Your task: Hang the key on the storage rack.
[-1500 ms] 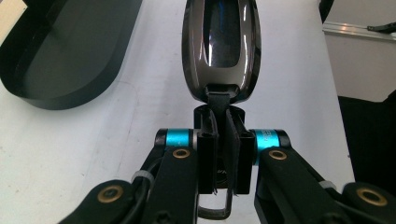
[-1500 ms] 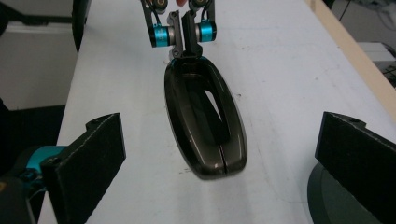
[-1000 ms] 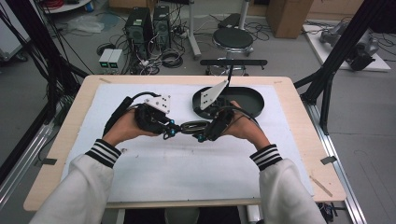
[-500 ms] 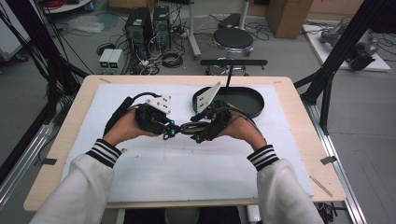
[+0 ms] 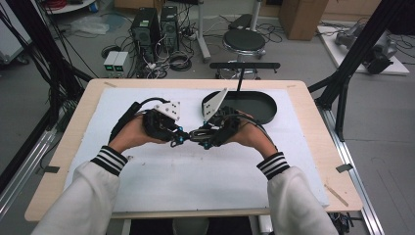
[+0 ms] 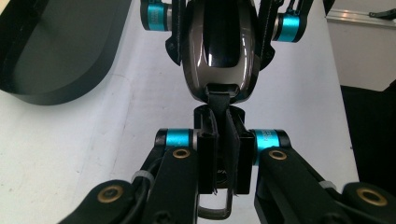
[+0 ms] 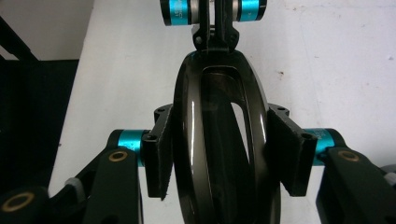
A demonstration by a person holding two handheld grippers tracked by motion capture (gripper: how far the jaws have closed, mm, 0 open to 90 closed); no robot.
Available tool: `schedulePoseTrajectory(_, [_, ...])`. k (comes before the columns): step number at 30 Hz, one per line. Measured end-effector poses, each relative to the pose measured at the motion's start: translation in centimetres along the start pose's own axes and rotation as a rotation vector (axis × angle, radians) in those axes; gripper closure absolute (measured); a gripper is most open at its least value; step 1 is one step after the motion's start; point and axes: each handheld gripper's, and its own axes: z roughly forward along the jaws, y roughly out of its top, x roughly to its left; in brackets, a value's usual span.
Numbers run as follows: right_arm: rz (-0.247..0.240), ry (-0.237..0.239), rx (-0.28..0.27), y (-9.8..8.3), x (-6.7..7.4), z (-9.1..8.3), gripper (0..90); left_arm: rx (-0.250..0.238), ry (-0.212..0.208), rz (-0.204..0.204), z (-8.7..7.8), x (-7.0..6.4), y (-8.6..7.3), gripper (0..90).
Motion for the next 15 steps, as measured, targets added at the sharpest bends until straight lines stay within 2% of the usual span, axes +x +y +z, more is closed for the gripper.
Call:
schedulePoseTrajectory(4, [-0.013, 0.002, 0.012, 0.05, 0.05, 0.16, 47.8, 0.007, -0.002, 0.0, 0.11, 0.02, -0.05, 84.0])
schedulePoseTrajectory(5, [-0.004, 0.005, 0.014, 0.04, 0.07, 0.2, 47.8, 0.007, -0.002, 0.0, 0.11, 0.02, -0.05, 84.0])
schedulePoseTrajectory(12, [-0.003, 0.006, -0.01, 0.01, -0.11, -0.02, 48.1, -0.019, -0.011, -0.017, -0.19, 0.38, -0.25, 82.4])
schedulePoseTrajectory(14, [-0.005, -0.005, -0.019, -0.02, -0.16, -0.14, 48.2, -0.039, -0.002, -0.011, -0.32, 0.53, -0.36, 79.3])
schedulePoseTrajectory(15, [-0.001, -0.009, -0.024, -0.14, -0.13, -0.32, 48.2, -0.06, 0.004, 0.01, -0.4, 0.67, -0.48, 63.9])
